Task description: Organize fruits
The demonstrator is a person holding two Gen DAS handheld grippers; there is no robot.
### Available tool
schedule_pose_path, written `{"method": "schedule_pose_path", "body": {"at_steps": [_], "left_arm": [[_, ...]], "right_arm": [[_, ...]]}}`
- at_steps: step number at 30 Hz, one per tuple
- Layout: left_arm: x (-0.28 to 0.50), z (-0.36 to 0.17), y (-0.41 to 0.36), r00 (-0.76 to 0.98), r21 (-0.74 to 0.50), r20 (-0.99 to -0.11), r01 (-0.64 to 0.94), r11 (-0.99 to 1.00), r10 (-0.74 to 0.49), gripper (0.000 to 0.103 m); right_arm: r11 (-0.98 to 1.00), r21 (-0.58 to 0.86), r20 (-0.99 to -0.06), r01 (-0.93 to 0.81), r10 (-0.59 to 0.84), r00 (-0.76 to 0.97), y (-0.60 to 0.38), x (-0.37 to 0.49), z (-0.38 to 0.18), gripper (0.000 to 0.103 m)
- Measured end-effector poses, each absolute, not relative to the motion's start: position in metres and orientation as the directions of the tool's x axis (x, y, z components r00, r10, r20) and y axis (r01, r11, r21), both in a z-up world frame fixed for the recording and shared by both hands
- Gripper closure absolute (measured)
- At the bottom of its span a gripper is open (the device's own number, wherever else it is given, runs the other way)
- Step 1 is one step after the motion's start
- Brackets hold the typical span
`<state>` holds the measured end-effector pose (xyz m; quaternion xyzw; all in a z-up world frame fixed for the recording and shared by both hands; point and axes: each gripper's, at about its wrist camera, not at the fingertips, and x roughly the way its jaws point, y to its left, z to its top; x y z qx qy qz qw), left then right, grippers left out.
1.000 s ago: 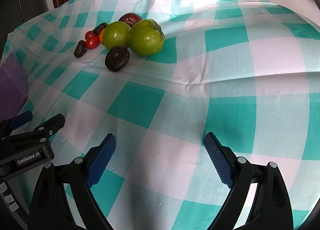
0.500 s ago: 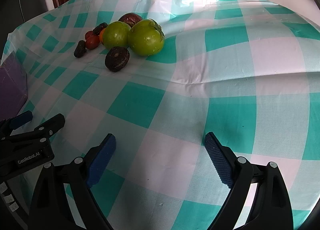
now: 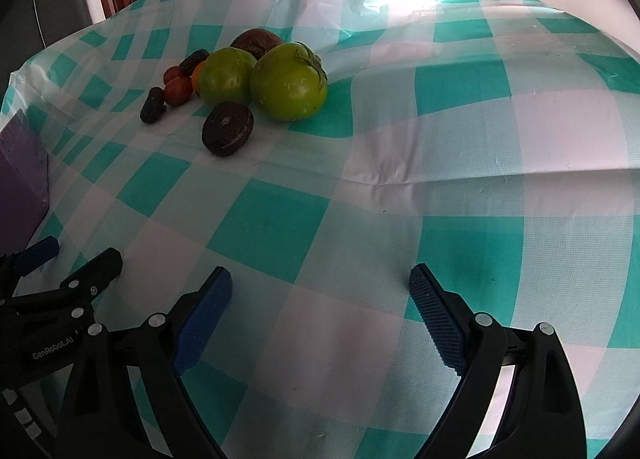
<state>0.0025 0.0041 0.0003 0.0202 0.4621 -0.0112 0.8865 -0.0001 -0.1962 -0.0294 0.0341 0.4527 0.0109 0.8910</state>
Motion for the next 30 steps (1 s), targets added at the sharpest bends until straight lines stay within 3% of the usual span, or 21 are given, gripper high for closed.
{"method": "schedule_pose_path", "body": {"at_steps": [30], "left_arm": [[0.045,0.000,0.000,0.550,0.029,-0.835,0.046,0.999,-0.001,0.001]], "right_arm": [[0.998,0.067,-0.812,0.016,0.045,0.582,-0.195,0.018,-0.028,0.015]]}}
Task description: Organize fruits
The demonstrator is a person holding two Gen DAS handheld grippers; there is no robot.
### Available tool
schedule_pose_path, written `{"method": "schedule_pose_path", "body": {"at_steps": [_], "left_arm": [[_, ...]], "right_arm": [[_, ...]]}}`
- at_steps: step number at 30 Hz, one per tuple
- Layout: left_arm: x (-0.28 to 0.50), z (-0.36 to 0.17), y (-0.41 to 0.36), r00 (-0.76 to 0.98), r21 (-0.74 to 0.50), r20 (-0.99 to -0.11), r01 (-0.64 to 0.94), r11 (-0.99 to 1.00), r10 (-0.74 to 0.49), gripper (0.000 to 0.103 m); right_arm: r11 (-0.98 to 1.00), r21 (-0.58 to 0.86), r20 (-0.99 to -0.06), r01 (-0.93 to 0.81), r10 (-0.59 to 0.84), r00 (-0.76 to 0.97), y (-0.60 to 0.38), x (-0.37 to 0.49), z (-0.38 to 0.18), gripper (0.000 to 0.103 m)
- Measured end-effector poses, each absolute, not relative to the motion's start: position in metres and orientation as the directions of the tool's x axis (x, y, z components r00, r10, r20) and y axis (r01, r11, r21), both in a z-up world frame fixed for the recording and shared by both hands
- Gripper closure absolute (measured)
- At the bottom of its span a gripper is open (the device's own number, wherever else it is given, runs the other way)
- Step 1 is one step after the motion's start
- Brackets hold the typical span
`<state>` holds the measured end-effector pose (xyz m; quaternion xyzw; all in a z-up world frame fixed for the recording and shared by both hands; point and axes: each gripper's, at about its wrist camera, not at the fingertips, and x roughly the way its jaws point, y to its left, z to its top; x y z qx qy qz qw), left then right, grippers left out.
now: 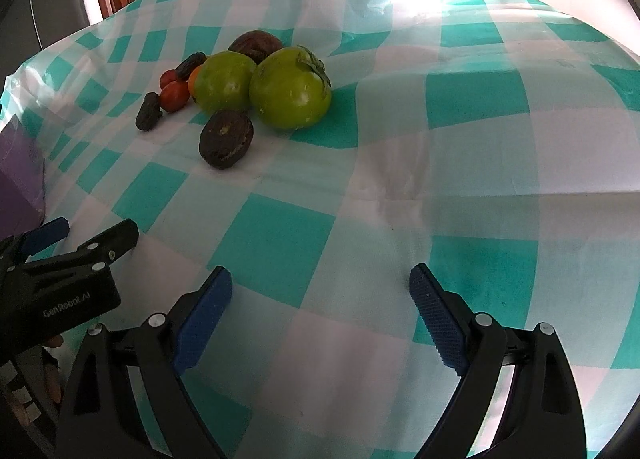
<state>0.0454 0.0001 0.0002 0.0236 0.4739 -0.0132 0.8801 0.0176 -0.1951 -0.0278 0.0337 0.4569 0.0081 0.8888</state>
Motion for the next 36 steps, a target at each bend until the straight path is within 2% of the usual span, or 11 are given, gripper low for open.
{"method": "schedule_pose_path", "body": {"at_steps": [9,15,17,19,23,24,25,26,36], "left_arm": [[0.077,0.000,0.004,0.486,0.026,-0.873,0.105,0.994,-0.029,0.001],[0.101,-0.001,0.026,0.458,0.022,-0.889,0.034,0.999,0.005,0.001],[0.108,-0.001,0.030,0.453,0.020,-0.891,0.030,0.999,0.005,0.001],[0.116,-0.001,0.036,0.447,0.022,-0.894,0.014,1.000,0.014,0.001],[0.129,-0.002,0.049,0.454,0.020,-0.891,-0.029,0.999,0.031,0.001],[0.132,-0.002,0.051,0.455,0.020,-0.890,-0.034,0.999,0.033,0.001],[0.136,-0.003,0.053,0.455,0.020,-0.890,-0.033,0.999,0.033,0.001],[0.139,-0.003,0.053,0.455,0.020,-0.890,-0.031,0.999,0.032,0.001],[0.203,-0.006,0.032,0.477,0.020,-0.878,0.129,0.991,-0.045,0.001]], "right_arm": [[0.997,0.065,-0.824,-0.039,0.076,0.561,-0.177,0.056,-0.027,0.016],[0.997,0.067,-0.820,-0.048,0.082,0.567,-0.162,0.095,-0.027,0.016],[0.996,0.072,-0.815,-0.058,0.093,0.573,-0.157,0.105,-0.027,0.020],[0.994,0.078,-0.807,-0.077,0.109,0.581,-0.148,0.116,-0.026,0.029],[0.996,0.056,-0.803,-0.066,0.084,0.590,-0.131,0.131,-0.026,0.032],[0.996,0.056,-0.800,-0.070,0.087,0.594,-0.128,0.134,-0.025,0.039],[0.995,0.055,-0.797,-0.087,0.097,0.596,-0.125,0.133,-0.024,0.056],[0.994,0.036,-0.796,-0.107,0.093,0.598,-0.120,0.133,-0.023,0.062],[0.992,0.068,-0.806,-0.107,0.118,0.580,-0.129,0.105,-0.025,0.062]]}}
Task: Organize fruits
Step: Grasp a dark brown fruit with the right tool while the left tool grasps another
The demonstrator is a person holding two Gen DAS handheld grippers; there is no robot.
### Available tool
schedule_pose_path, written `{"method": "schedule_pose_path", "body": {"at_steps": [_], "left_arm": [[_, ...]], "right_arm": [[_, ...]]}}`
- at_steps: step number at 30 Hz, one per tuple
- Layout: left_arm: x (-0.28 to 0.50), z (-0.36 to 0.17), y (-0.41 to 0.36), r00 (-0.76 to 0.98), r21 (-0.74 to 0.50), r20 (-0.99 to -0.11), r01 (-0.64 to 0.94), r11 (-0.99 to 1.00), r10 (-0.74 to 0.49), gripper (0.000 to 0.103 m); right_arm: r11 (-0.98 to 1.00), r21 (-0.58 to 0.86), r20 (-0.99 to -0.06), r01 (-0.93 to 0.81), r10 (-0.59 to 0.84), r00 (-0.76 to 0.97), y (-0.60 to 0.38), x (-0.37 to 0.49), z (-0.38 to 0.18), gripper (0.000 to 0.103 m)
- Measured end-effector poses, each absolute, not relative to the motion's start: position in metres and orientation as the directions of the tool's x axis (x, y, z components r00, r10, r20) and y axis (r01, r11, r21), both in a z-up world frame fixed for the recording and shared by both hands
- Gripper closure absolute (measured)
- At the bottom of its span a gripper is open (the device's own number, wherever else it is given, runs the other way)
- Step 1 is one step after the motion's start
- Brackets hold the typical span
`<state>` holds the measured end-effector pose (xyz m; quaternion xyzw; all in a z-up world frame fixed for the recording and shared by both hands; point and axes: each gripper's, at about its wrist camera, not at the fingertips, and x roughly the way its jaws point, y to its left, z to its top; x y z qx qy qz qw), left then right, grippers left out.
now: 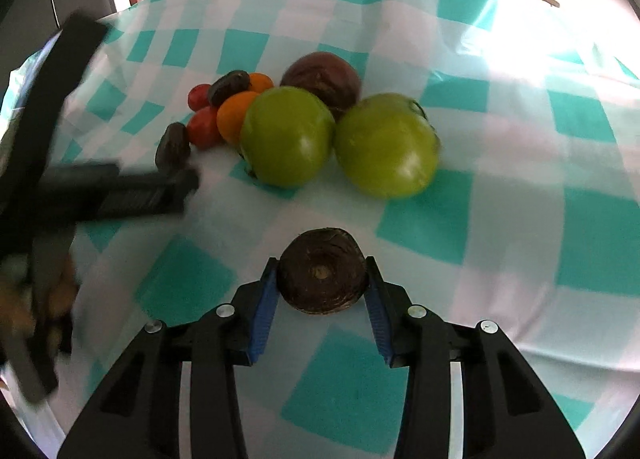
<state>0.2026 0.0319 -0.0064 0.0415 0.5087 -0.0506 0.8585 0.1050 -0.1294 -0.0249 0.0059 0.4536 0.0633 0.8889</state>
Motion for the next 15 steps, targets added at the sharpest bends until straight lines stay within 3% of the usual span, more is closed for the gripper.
{"method": "schedule_pose_path", "body": {"at_steps": [1,2,4,5,6,15], "left_arm": [[0.211,-0.007,0.030,0.478,0.019,-0.877,0.146,0.989,-0.054,0.002],[0.216,-0.007,0.029,0.485,0.016,-0.872,0.151,0.988,-0.060,0.010],[0.219,-0.003,0.028,0.499,0.019,-0.864,0.169,0.985,-0.069,0.033],[0.217,0.000,0.027,0.499,0.016,-0.863,0.186,0.982,-0.080,0.053],[0.214,0.001,0.026,0.495,0.020,-0.865,0.192,0.981,-0.079,0.063],[0.115,0.006,0.036,0.446,-0.015,-0.882,0.299,0.954,-0.153,0.064]], "right_arm": [[0.992,0.067,-0.806,-0.107,0.117,0.581,-0.132,0.100,-0.025,0.062],[0.992,0.066,-0.807,-0.104,0.114,0.580,-0.132,0.098,-0.025,0.062],[0.994,0.070,-0.812,-0.084,0.105,0.574,-0.133,0.093,-0.025,0.062],[0.994,0.074,-0.814,-0.075,0.104,0.572,-0.141,0.087,-0.025,0.062],[0.995,0.077,-0.816,-0.066,0.101,0.570,-0.143,0.084,-0.025,0.062],[0.997,0.058,-0.842,-0.052,0.077,0.534,-0.145,0.036,-0.022,0.062]]}}
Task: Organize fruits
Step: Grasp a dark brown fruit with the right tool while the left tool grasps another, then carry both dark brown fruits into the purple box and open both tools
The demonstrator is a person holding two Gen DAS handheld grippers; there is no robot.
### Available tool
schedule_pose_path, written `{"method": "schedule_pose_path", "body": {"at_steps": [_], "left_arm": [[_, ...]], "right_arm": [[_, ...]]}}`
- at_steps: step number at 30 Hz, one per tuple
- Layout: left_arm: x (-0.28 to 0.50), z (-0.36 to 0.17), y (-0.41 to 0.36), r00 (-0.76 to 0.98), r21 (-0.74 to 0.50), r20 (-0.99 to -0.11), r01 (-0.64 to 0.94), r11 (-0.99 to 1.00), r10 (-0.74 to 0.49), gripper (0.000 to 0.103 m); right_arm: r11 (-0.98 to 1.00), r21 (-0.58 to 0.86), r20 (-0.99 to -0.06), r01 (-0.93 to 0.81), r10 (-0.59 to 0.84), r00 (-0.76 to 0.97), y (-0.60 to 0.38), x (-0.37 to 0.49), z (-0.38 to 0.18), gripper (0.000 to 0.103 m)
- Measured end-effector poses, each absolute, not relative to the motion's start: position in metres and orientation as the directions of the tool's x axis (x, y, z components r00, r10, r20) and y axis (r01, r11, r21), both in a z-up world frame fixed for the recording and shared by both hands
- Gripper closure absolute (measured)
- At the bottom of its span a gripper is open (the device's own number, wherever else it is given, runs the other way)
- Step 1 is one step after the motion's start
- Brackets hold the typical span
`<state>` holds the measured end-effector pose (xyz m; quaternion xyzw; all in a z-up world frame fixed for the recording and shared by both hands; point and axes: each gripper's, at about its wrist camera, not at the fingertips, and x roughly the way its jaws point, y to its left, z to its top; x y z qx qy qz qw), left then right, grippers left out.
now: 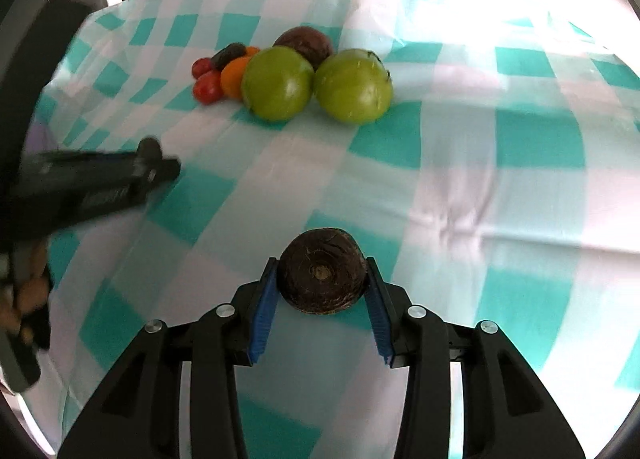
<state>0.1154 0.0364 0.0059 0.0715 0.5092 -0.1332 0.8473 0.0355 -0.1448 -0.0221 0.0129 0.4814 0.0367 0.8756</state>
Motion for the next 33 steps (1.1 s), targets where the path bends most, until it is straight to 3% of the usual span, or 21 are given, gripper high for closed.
{"method": "schedule_pose_path", "body": {"at_steps": [8,17,21,26,33], "left_arm": [[-0.008,0.007,0.039,0.377,-0.055,-0.899,0.407,0.912,-0.222,0.064],[-0.081,0.068,0.075,0.445,-0.069,-0.836,0.495,0.866,-0.321,0.064],[-0.082,0.113,0.128,0.543,-0.109,-0.768,0.411,0.905,-0.339,0.064],[-0.077,0.159,0.207,0.638,-0.151,-0.718,0.247,0.957,-0.278,0.064],[-0.078,0.167,0.314,0.637,-0.148,-0.764,-0.021,0.989,-0.101,0.064]], "right_arm": [[0.994,0.107,-0.884,0.001,0.095,0.458,-0.132,-0.038,-0.017,0.062],[0.993,0.112,-0.874,0.023,0.087,0.478,-0.094,-0.093,0.030,0.062],[0.988,0.150,-0.836,-0.032,0.144,0.529,-0.058,-0.086,0.073,0.062],[0.962,0.222,-0.781,-0.159,0.273,0.561,0.005,-0.065,0.125,0.062],[0.901,0.262,-0.769,-0.346,0.412,0.490,0.125,-0.032,0.166,0.062]]}}
